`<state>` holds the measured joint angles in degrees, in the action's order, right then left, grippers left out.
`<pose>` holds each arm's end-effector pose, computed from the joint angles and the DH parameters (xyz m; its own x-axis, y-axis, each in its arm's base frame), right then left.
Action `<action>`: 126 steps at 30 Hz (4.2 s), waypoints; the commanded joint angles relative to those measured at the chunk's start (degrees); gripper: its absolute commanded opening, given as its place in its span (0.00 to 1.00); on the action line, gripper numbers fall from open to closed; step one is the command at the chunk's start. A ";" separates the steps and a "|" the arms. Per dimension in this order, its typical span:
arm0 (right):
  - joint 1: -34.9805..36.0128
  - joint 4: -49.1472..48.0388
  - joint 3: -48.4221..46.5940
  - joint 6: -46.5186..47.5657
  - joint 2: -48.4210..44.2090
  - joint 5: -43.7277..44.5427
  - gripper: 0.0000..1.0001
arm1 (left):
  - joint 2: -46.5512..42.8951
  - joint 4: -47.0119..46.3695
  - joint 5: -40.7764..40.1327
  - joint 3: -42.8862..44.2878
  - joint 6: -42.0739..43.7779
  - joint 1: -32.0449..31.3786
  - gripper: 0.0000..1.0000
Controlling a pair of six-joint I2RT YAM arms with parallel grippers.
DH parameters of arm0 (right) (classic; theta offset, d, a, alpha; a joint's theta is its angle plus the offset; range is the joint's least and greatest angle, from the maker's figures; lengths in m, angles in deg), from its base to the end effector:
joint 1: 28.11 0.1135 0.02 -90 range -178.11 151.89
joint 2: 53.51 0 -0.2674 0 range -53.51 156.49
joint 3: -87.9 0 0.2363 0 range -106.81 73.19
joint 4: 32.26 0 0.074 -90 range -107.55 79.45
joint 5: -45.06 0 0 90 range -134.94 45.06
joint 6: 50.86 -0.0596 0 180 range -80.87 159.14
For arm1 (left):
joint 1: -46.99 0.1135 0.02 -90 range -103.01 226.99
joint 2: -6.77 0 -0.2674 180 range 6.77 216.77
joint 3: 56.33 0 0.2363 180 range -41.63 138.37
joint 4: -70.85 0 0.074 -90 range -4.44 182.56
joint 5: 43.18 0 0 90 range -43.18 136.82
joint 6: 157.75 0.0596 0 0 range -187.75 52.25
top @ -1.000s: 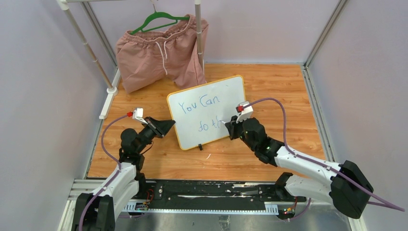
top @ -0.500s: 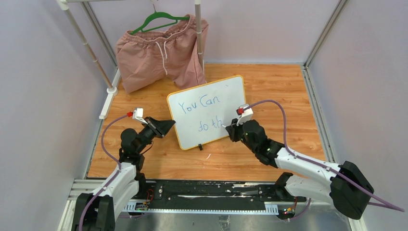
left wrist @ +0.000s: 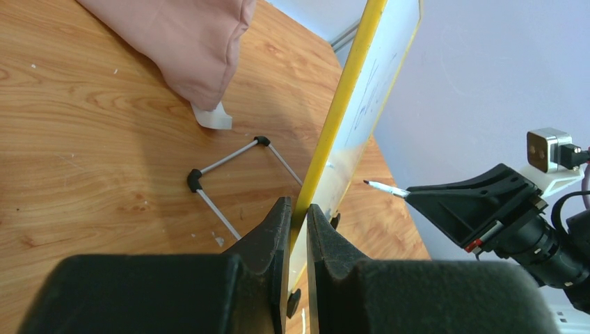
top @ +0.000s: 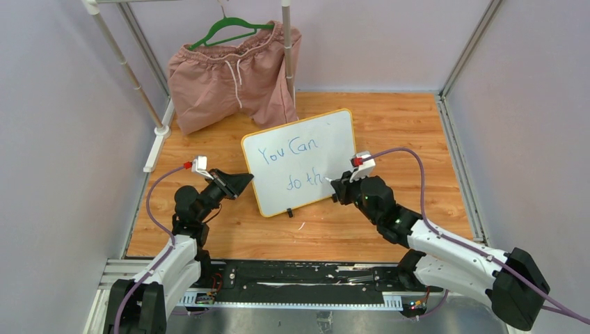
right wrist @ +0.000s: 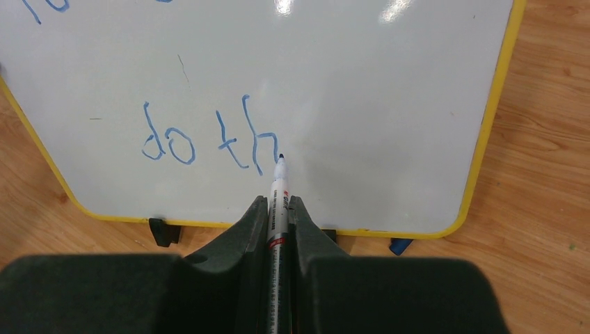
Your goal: Write a sentence on the whiteboard
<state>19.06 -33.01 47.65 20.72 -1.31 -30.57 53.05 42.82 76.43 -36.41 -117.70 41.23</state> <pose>0.1580 0.1487 0.2503 -0.2975 0.1294 -0.9459 -0.4753 0.8392 0.2642 0.1689 -0.0466 0.2055 -0.4243 -0.6261 -0.6542 0.3945 0.5225 -0.7559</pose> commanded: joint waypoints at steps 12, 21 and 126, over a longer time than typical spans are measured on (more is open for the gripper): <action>-2.63 -6.33 -3.41 1.02 3.54 1.96 0.00 | -0.89 -2.53 0.73 -0.39 -0.60 -0.31 0.00; -2.71 -7.90 -4.40 0.93 5.59 0.94 0.00 | -0.98 -2.53 0.72 -0.40 -0.67 -0.31 0.00; -3.25 -0.93 -0.32 -2.56 0.82 -1.67 0.00 | -0.76 -2.52 0.81 -0.17 -0.68 -0.31 0.00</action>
<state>16.53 -35.37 47.72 19.15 3.46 -32.51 52.99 42.79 76.52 -36.50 -117.72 41.23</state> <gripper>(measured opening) 0.150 0.150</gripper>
